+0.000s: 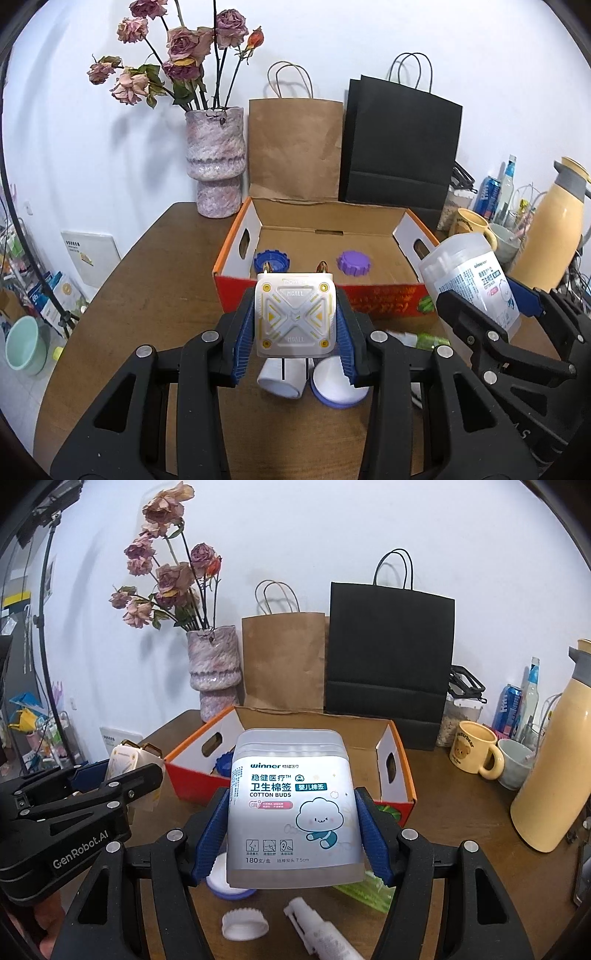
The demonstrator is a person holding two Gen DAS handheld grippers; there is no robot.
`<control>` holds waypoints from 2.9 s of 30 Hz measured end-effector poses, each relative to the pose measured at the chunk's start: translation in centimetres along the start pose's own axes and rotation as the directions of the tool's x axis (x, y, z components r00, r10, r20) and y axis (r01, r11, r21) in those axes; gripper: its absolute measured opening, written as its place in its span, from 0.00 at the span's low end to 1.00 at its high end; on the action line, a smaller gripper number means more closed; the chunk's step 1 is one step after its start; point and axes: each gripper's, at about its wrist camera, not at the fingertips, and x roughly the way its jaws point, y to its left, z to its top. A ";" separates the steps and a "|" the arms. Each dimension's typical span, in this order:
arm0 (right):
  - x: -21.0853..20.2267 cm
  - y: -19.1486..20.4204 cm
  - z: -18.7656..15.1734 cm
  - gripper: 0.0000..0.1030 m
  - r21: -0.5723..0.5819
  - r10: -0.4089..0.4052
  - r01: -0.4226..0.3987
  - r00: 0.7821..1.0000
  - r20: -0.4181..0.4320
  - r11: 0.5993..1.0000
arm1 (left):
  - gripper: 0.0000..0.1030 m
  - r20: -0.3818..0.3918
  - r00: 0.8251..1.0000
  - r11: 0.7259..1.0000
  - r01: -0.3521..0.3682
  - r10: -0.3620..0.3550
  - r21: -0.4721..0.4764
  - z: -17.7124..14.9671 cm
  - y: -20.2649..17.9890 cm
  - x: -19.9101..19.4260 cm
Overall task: Organize rigid objects
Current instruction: 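Carry the plug adapter and cotton-bud container over the box with both tools, then open both tools to drop the adapter and container into the box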
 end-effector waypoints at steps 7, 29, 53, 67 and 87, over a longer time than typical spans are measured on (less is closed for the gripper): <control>1.8 -0.4 1.4 0.68 0.009 -0.006 0.006 1.000 0.004 1.000 | 0.34 0.011 1.000 0.999 -0.016 0.016 -0.029 1.5 0.4 1.4; 9.2 -2.4 4.7 0.68 0.012 -0.027 0.027 0.999 -0.036 1.000 | 0.34 -0.010 0.999 0.997 -0.051 0.050 -0.056 4.9 0.2 8.4; 16.2 -3.9 6.0 0.68 -0.032 -0.048 0.044 0.990 -0.131 0.999 | 0.34 -0.058 0.994 0.995 -0.097 0.095 -0.024 6.8 0.4 15.3; 18.4 -4.1 4.9 0.69 -0.040 -0.051 0.044 0.981 -0.188 0.998 | 0.34 -0.109 0.989 0.995 -0.099 0.099 0.008 6.7 0.4 17.7; 18.6 -5.1 4.8 0.88 -0.013 -0.065 0.064 0.977 -0.203 0.998 | 1.00 -0.038 0.991 0.992 -0.126 0.125 -0.025 7.2 1.0 16.1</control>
